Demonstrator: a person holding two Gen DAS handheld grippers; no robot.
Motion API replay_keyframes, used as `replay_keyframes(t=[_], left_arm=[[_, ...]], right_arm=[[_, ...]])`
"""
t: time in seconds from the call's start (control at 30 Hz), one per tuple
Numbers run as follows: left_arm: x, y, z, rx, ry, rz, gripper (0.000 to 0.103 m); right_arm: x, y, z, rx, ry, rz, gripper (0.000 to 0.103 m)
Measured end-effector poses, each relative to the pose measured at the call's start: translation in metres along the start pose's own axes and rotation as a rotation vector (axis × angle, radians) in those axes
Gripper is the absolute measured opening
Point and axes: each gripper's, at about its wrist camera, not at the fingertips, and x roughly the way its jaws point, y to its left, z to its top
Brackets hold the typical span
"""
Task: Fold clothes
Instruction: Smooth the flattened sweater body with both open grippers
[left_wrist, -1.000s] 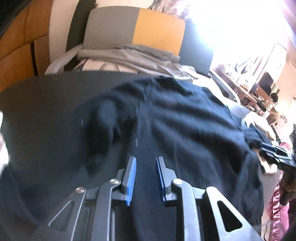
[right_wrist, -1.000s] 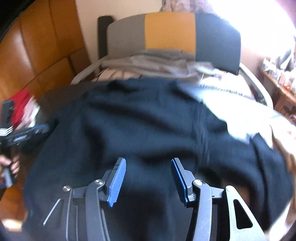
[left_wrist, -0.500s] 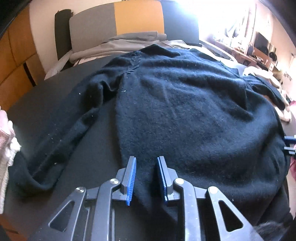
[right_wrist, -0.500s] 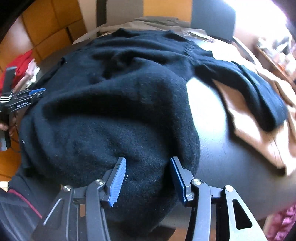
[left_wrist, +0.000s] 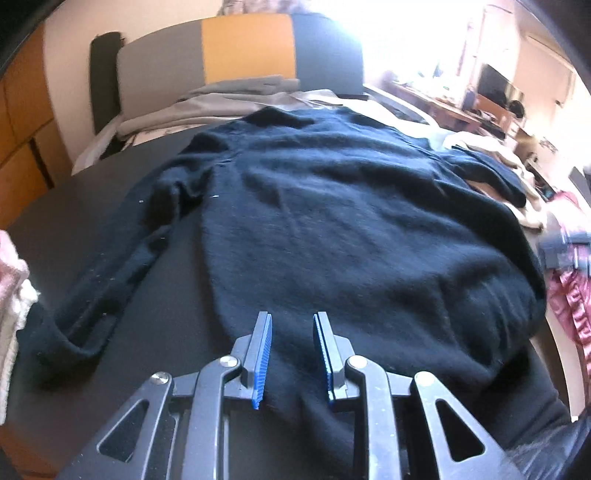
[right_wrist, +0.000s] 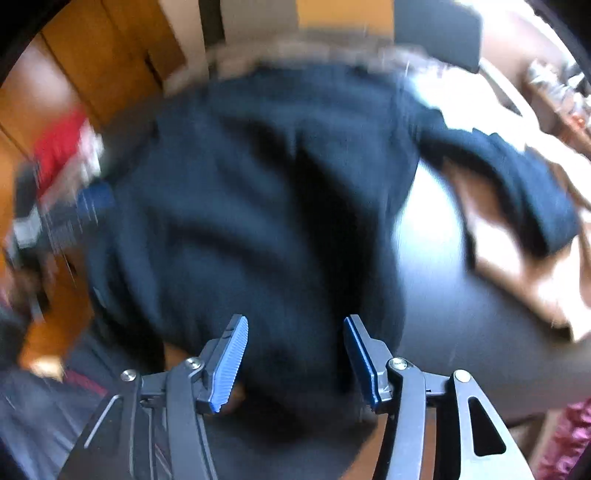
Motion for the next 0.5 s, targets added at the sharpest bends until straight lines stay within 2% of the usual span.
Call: replay_keyframes(t=[0.1, 0.17, 0.23, 0.3, 0.4, 0.5], left_arm=[[0.009, 0.001, 0.000, 0.004, 0.033, 0.006, 0.024], [0.014, 0.003, -0.004, -0.006, 0.057, 0.005, 0.024], [0.017, 0.007, -0.009, -0.006, 0.080, 0.007, 0.024], [0.016, 0.009, -0.014, 0.010, 0.086, 0.020, 0.024], [0.014, 0.014, -0.018, 0.031, 0.097, 0.046, 0.024], [0.010, 0.022, -0.020, 0.033, 0.112, 0.052, 0.025]], right_arm=[[-0.007, -0.008, 0.038, 0.032, -0.144, 0.033, 0.055], [0.008, -0.017, 0.062, 0.059, -0.161, 0.075, 0.055], [0.033, -0.025, 0.077, 0.079, -0.129, 0.076, 0.055], [0.061, -0.035, 0.083, 0.107, -0.050, 0.055, 0.055], [0.091, -0.054, 0.081, 0.134, 0.053, -0.049, 0.055], [0.084, -0.060, 0.069, 0.122, 0.019, -0.107, 0.054]])
